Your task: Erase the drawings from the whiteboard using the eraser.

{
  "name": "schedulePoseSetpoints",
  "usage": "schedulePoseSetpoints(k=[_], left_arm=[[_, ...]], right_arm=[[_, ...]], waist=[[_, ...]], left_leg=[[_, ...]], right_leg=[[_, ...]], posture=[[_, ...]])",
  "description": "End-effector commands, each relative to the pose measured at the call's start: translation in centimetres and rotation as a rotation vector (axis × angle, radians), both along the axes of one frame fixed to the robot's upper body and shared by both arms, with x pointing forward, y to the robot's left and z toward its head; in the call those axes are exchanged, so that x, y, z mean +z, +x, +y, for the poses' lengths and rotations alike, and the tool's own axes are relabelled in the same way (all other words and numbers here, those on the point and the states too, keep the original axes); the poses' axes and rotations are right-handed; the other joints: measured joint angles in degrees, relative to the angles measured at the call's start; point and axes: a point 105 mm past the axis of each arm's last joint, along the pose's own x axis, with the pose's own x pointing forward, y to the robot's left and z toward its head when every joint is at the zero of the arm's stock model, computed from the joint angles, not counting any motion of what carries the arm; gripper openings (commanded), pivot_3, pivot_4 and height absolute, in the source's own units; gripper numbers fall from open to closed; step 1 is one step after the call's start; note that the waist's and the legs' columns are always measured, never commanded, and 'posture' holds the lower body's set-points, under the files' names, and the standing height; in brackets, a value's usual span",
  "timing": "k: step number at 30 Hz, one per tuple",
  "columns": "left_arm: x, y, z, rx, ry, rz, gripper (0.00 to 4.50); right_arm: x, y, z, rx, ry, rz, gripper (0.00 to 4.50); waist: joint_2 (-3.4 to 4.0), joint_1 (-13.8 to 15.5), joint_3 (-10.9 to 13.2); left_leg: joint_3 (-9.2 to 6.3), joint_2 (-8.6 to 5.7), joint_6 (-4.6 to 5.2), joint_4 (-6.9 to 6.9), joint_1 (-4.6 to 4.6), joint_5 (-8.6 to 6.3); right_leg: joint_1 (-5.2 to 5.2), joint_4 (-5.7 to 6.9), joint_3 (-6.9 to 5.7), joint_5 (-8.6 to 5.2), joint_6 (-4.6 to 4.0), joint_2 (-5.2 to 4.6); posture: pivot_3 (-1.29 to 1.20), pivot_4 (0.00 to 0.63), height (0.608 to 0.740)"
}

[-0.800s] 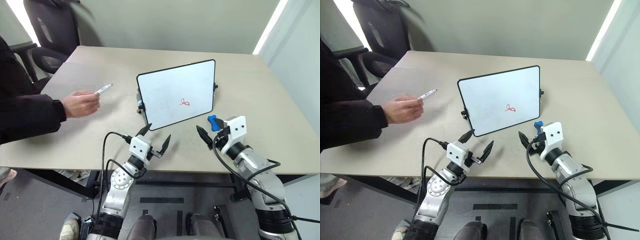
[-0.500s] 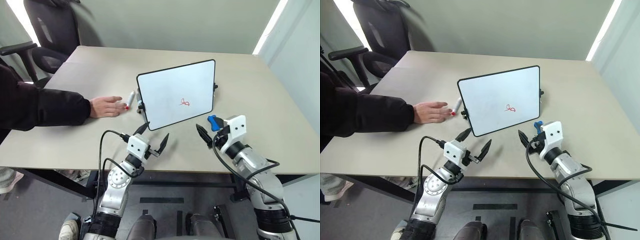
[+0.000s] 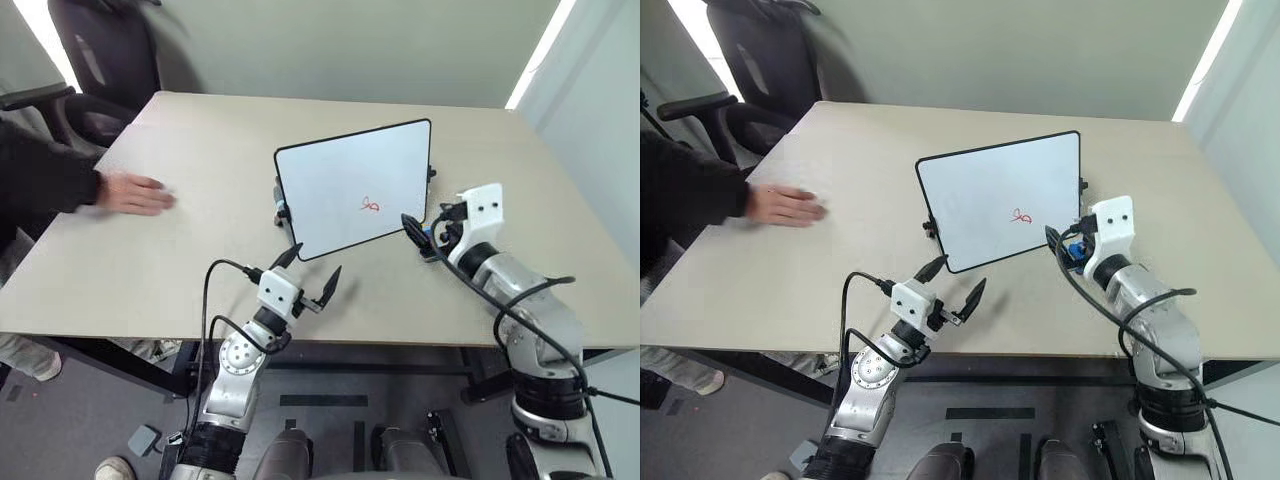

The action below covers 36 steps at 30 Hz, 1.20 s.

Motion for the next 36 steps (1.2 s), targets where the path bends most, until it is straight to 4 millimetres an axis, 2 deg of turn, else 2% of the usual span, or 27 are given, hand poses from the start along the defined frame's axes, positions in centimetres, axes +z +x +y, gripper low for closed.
schedulePoseSetpoints(k=[1, 5, 10, 16, 28, 31, 36], left_arm=[[0.4, -0.2, -0.5, -0.008, -0.011, -0.022, 4.5], [0.4, -0.3, -0.8, -0.012, -0.015, -0.019, 4.5], [0.4, -0.5, -1.1, -0.017, -0.022, -0.018, 4.5], [0.3, -0.8, -1.1, -0.018, -0.033, -0.016, 4.5], [0.3, -0.5, -0.9, 0.002, -0.052, -0.018, 4.5], [0.3, -0.5, -0.9, 0.003, -0.055, -0.017, 4.5], [0.4, -0.6, -0.8, 0.009, -0.059, -0.019, 4.5]], right_arm=[[-0.3, 0.6, -1.5, -0.059, -0.003, 0.071, 4.48], [-1.7, 1.5, -2.2, -0.089, 0.009, 0.216, 4.48], [-2.3, 2.7, -2.6, -0.086, -0.039, 0.3, 4.48], [-3.7, 4.0, -2.1, -0.066, -0.128, 0.4, 4.48], [-6.3, 6.5, -3.3, -0.101, -0.187, 0.464, 4.48], [-6.6, 6.8, -3.5, -0.11, -0.191, 0.469, 3.86], [-6.3, 6.7, -3.3, -0.092, -0.194, 0.463, 2.24]], waist=[[0.0, 0.0, 0.0], [0.03, -0.1, 0.0], [0.05, -0.1, 0.0], [0.08, -0.1, 0.0], [0.11, 0.1, 0.0], [0.12, 0.0, 0.0], [0.13, 0.1, 0.0]], left_leg=[[0.0, 0.0, 0.0, 0.0, 0.0, 0.0], [0.01, 0.01, 0.01, 0.0, -0.01, 0.0], [0.01, 0.03, 0.03, -0.06, 0.0, -0.01], [0.01, 0.03, 0.01, -0.13, 0.0, 0.0], [0.02, 0.02, -0.06, -0.22, -0.02, -0.05], [0.02, 0.03, -0.22, -0.22, -0.01, -0.14], [0.02, 0.0, -0.28, -0.21, -0.03, -0.16]], right_leg=[[0.0, 0.0, -0.01, 0.01, -0.01, 0.0], [-0.06, 0.01, 0.0, 0.02, 0.01, 0.01], [-0.1, 0.02, 0.0, 0.02, 0.0, 0.02], [-0.14, 0.04, -0.01, 0.03, -0.01, 0.02], [-0.2, 0.05, -0.01, 0.11, -0.14, -0.01], [-0.21, 0.08, -0.01, 0.14, -0.18, -0.01], [-0.2, 0.07, -0.01, 0.23, -0.37, -0.02]], posture=[[0.0, 0.15, 0.74], [0.0, 0.15, 0.74], [0.0, 0.15, 0.74], [0.0, 0.15, 0.74], [0.0, 0.15, 0.74], [0.0, 0.15, 0.74], [0.0, 0.15, 0.74]])
